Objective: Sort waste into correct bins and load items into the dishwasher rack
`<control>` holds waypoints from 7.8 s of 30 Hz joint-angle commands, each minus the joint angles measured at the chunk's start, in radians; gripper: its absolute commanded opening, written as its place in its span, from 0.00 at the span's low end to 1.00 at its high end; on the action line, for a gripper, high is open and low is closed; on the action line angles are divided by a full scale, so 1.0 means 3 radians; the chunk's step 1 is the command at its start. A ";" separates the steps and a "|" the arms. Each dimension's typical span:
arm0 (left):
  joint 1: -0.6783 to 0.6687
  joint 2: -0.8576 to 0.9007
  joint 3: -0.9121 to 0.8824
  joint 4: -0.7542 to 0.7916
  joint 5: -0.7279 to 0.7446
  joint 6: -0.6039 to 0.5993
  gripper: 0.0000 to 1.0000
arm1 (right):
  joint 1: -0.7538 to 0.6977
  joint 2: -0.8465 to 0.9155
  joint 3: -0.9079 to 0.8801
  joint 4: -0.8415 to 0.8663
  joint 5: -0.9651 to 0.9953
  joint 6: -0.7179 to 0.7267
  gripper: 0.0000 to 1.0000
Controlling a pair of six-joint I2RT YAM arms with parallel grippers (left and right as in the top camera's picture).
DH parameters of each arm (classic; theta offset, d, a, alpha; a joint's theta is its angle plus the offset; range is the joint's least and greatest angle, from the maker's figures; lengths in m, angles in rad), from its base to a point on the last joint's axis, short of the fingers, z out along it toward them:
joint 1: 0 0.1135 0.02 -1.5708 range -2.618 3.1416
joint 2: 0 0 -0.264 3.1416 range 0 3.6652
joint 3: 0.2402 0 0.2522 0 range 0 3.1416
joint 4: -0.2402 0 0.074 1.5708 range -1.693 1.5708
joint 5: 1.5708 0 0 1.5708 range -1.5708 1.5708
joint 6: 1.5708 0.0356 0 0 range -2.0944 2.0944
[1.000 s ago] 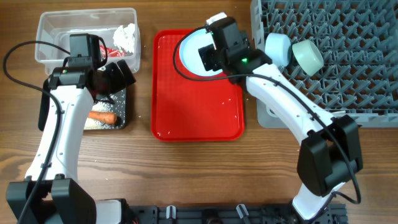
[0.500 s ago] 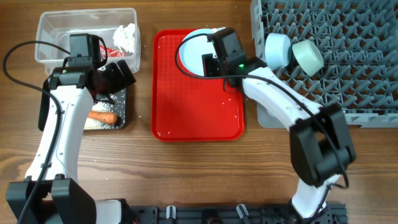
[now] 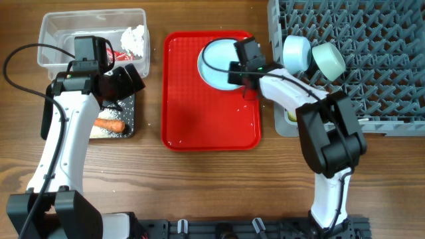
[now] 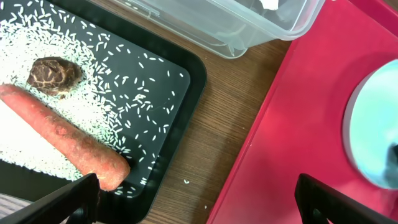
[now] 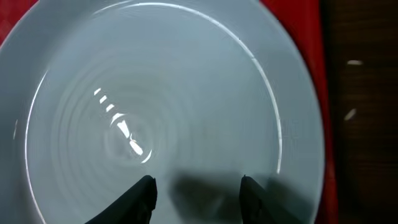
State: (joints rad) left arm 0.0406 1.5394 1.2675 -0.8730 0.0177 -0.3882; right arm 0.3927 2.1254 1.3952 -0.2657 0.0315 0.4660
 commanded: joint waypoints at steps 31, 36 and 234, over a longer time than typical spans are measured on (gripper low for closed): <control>0.0009 -0.0025 0.0033 0.0001 0.0025 -0.0043 1.00 | -0.0084 -0.0376 0.0005 -0.1423 -0.0456 -0.0005 0.48; 0.0009 -0.0025 0.0033 0.0001 0.0025 -0.0043 1.00 | -0.0079 -0.0371 0.0004 -0.1513 -0.0454 0.0029 0.41; 0.0009 -0.0025 0.0033 0.0001 0.0025 -0.0043 1.00 | -0.0983 -0.6752 -0.4634 0.0913 -0.0421 -0.1111 1.00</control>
State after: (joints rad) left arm 0.0406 1.5394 1.2675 -0.8734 0.0246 -0.3882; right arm 0.1024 0.1585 0.0059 0.0063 -0.0860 0.1276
